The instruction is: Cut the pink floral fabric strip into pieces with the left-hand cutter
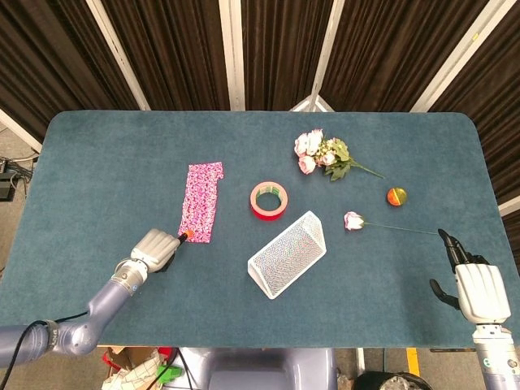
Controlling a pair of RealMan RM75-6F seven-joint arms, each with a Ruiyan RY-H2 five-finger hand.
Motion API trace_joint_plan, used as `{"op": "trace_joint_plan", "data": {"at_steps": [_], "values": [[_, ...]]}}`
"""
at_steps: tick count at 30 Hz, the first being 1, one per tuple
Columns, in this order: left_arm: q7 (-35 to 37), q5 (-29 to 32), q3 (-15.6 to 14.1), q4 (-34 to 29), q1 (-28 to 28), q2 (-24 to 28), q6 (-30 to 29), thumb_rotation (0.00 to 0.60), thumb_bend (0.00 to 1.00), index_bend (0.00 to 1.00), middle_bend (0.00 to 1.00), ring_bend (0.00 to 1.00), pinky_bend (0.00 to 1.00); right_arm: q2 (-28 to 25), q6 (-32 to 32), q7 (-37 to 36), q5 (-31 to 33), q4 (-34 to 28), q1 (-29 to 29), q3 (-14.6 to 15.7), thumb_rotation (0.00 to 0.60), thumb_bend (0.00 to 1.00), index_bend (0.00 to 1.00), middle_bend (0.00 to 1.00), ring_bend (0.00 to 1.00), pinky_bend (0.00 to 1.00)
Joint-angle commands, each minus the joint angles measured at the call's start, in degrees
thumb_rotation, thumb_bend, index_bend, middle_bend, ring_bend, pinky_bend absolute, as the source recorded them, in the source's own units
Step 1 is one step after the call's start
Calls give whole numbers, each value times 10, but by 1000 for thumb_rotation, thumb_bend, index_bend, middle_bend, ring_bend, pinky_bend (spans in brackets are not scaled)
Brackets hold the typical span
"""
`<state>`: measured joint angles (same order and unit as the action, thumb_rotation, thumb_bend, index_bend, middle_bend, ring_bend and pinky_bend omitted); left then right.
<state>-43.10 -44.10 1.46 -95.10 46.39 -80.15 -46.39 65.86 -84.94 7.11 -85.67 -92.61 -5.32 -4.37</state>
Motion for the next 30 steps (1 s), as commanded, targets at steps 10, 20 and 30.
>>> {"op": "trace_joint_plan", "data": {"at_steps": [10, 20, 30], "values": [[-38, 69, -22, -17, 38, -8, -20, 600, 904, 0, 828, 709, 668, -1, -1, -1, -1, 0, 0, 0, 600, 292, 0, 217, 450, 456], [-51, 119, -38, -15, 64, -15, -33, 600, 904, 0, 828, 709, 668, -1, -2, -2, -1, 0, 1, 0, 600, 292, 0, 217, 450, 456], [-47, 133, -61, -21, 72, -7, -41, 600, 904, 0, 828, 709, 668, 0, -1, 1, -1, 0, 0, 0, 600, 292, 0, 217, 450, 456]]}}
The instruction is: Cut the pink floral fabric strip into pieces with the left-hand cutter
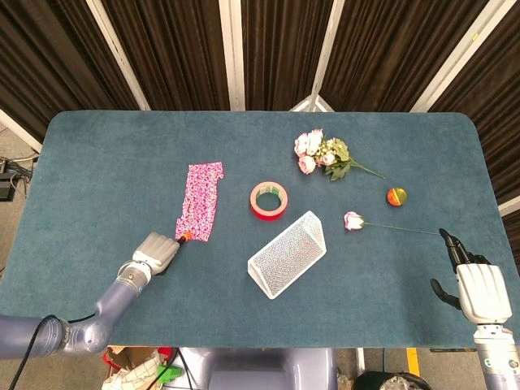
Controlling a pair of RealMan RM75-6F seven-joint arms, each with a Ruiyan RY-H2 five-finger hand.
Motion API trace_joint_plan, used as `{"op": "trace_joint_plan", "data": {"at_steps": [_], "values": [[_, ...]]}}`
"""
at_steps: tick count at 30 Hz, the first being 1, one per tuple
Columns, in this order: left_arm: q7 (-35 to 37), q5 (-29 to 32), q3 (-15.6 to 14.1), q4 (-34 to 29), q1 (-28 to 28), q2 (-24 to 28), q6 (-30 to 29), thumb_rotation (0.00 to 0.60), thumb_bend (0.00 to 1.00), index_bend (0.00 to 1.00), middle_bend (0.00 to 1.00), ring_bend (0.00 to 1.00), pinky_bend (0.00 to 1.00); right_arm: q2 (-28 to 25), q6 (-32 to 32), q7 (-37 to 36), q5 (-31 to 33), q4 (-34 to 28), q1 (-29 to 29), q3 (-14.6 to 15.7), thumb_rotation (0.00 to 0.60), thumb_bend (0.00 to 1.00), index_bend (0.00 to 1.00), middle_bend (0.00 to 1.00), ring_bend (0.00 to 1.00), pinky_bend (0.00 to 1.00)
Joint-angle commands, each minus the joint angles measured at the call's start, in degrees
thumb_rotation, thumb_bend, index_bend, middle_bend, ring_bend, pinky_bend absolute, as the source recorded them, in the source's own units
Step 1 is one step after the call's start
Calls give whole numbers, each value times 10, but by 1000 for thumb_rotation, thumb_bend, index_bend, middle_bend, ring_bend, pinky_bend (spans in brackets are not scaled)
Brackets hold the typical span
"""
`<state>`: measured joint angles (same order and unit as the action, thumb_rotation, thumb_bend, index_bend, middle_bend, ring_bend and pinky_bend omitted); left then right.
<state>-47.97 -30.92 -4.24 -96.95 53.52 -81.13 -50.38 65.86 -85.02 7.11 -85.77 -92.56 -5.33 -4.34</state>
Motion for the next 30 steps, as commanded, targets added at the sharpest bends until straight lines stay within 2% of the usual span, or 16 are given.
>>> {"op": "trace_joint_plan", "data": {"at_steps": [1, 15, 30], "values": [[2, 2, -7, -5, 0, 5, -2, 600, 904, 0, 828, 709, 668, 0, 0, 1, 0, 0, 0, 0, 600, 292, 0, 217, 450, 456], [1, 14, -52, -23, -10, 45, -31, 600, 905, 0, 828, 709, 668, 2, 1, 4, -2, -1, -1, 1, 600, 292, 0, 217, 451, 456], [36, 1, -85, -21, -36, 94, -18, 600, 907, 0, 829, 713, 668, 5, 0, 11, -3, -3, -1, 1, 600, 292, 0, 217, 450, 456]]}}
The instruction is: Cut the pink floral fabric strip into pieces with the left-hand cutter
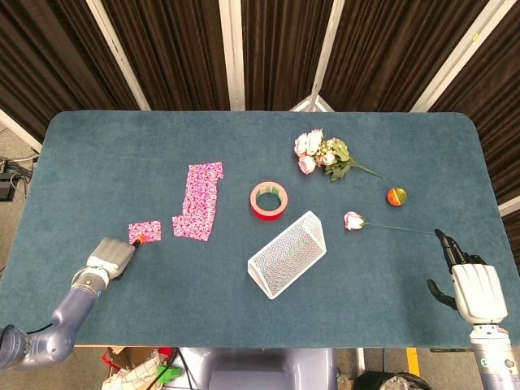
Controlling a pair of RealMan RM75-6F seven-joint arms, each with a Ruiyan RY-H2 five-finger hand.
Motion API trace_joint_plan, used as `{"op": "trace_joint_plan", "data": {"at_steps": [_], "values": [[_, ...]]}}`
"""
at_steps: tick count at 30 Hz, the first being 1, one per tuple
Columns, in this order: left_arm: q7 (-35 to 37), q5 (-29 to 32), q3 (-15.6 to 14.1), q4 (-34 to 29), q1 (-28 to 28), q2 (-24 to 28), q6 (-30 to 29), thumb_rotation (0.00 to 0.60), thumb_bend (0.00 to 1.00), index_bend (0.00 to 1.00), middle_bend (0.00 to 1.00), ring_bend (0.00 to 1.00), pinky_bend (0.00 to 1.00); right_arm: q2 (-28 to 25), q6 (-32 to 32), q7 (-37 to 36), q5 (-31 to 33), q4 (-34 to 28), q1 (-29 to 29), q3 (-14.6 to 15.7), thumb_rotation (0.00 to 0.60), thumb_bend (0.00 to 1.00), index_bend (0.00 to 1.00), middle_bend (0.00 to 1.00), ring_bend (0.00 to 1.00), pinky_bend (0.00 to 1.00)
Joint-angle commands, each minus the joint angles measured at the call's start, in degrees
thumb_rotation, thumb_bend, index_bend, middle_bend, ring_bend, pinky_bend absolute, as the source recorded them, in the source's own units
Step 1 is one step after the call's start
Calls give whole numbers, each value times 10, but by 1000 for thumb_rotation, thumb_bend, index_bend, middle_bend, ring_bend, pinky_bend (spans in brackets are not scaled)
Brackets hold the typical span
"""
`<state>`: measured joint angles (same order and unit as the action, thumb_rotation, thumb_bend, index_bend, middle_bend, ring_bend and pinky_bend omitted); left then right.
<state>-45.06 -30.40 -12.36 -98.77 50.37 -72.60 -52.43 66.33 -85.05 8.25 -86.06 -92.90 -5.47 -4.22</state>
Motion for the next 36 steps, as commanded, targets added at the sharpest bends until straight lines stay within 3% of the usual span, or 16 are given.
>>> {"op": "trace_joint_plan", "data": {"at_steps": [1, 11, 23, 36], "values": [[8, -6, -7, -3, -6, 14, 2, 600, 907, 0, 829, 713, 668, 0, 0, 0, 0, 0, 0, 0, 600, 292, 0, 217, 450, 456], [32, -10, -19, -11, -23, 60, -1, 600, 908, 0, 829, 713, 668, 0, 0, 2, 0, -1, 0, 1, 600, 291, 0, 217, 450, 456], [123, -148, 43, -38, -40, 75, -11, 600, 908, 0, 831, 718, 668, 2, 3, 5, 0, -1, -1, 1, 600, 292, 0, 217, 450, 456], [81, -41, 78, -12, 31, 6, 60, 600, 908, 0, 831, 719, 668, -1, -1, -3, 2, 0, 1, -1, 600, 291, 0, 217, 451, 456]]}}
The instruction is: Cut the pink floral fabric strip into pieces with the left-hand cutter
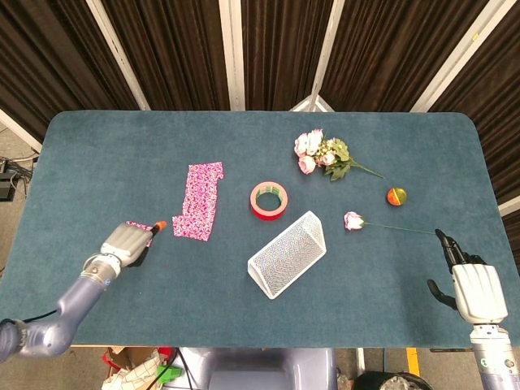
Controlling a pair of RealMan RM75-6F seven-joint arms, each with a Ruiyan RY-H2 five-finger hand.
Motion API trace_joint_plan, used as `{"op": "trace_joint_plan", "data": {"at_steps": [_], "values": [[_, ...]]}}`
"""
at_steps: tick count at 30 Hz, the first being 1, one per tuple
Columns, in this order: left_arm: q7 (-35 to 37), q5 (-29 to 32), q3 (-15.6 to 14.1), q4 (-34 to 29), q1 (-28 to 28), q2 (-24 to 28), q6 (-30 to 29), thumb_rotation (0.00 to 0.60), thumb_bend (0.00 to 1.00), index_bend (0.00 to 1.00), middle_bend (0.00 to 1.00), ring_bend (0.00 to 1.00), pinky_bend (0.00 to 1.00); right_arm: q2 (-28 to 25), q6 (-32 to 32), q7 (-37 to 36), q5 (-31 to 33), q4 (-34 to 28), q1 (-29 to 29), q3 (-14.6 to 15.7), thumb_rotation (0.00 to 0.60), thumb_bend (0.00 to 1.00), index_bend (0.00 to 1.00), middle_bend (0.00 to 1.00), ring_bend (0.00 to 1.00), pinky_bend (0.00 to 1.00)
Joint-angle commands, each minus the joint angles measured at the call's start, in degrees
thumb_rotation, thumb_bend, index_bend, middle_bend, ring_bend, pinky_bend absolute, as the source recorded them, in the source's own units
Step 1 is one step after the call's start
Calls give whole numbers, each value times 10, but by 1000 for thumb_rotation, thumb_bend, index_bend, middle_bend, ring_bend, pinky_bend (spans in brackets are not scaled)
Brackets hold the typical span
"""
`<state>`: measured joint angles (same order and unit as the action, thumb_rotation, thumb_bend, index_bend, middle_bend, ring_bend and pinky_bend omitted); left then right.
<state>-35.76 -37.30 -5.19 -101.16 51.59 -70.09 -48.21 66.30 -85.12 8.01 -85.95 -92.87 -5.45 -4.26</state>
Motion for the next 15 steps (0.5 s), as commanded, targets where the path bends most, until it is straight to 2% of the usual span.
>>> {"op": "trace_joint_plan", "data": {"at_steps": [1, 6, 15], "values": [[-17, 42, 7, 17, 26, -26, 22, 600, 908, 0, 831, 719, 668, -1, -1, -2, 1, 0, 0, -1, 600, 292, 0, 217, 450, 456], [-39, 98, 10, 34, 59, -56, 27, 600, 908, 0, 831, 719, 668, -1, 1, -6, 3, 3, 0, -1, 600, 292, 0, 217, 450, 456], [-68, 152, 6, 52, 97, -95, 16, 600, 908, 0, 831, 719, 668, -2, 2, -11, 4, 5, 1, -1, 600, 292, 0, 217, 450, 456]]}}
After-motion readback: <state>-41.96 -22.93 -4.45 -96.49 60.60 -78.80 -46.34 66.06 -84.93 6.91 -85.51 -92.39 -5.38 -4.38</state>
